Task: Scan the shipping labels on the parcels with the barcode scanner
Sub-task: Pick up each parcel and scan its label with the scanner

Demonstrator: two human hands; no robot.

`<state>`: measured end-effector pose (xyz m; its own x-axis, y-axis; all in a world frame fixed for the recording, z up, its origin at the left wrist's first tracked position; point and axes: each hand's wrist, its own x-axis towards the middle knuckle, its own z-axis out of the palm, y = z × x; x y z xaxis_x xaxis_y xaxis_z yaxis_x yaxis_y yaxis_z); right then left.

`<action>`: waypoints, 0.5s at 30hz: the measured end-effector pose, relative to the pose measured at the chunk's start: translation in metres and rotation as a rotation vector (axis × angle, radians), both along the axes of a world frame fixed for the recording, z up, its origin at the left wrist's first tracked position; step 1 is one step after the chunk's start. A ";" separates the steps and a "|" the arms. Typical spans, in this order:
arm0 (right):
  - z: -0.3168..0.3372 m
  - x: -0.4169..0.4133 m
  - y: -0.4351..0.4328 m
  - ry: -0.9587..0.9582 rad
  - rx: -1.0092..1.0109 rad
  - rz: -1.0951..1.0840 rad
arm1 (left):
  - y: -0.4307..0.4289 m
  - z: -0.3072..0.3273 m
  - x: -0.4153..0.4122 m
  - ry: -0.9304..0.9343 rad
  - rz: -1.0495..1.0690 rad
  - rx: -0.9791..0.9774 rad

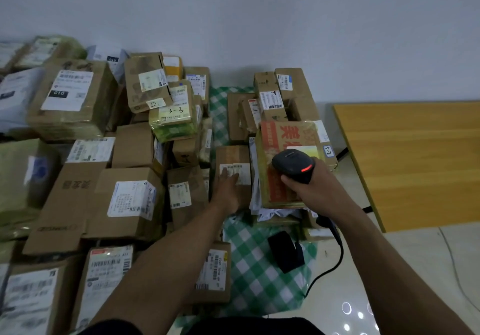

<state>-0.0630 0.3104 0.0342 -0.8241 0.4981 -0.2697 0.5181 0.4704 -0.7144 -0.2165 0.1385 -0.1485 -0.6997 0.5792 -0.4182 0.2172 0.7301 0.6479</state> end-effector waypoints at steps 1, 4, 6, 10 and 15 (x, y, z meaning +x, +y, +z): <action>-0.002 0.000 0.000 -0.017 0.014 -0.008 | 0.001 -0.006 -0.004 0.012 -0.009 0.022; -0.011 0.001 0.002 -0.043 0.045 -0.024 | 0.008 -0.082 -0.026 0.035 0.065 0.075; -0.015 0.002 0.003 -0.040 0.052 -0.031 | 0.008 -0.079 -0.031 0.029 0.028 0.098; -0.012 0.002 -0.004 -0.032 0.046 -0.026 | 0.003 -0.011 -0.016 0.019 -0.018 0.049; 0.006 0.006 -0.022 0.027 0.030 -0.095 | -0.019 0.047 0.003 -0.014 0.057 0.123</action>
